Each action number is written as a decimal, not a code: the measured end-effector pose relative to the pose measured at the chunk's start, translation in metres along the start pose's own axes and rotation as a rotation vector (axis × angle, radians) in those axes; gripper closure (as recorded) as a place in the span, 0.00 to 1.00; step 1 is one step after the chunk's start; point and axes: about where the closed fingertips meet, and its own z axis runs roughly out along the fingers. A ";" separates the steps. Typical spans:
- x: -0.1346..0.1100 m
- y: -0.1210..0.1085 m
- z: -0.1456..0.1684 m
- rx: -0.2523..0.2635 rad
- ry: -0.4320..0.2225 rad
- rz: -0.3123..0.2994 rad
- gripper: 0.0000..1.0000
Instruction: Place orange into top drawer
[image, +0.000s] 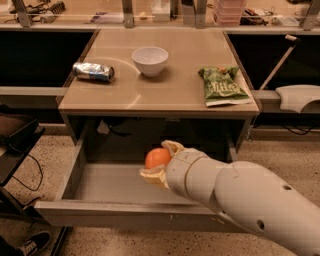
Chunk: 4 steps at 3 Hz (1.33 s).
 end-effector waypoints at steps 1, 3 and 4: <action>0.047 -0.019 0.009 0.024 0.091 -0.009 1.00; 0.078 -0.065 0.065 -0.087 0.214 0.038 1.00; 0.094 -0.097 0.115 -0.138 0.308 0.033 1.00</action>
Offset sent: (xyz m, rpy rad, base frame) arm 0.2165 -0.0986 -0.0860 -0.2020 0.2473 -0.1172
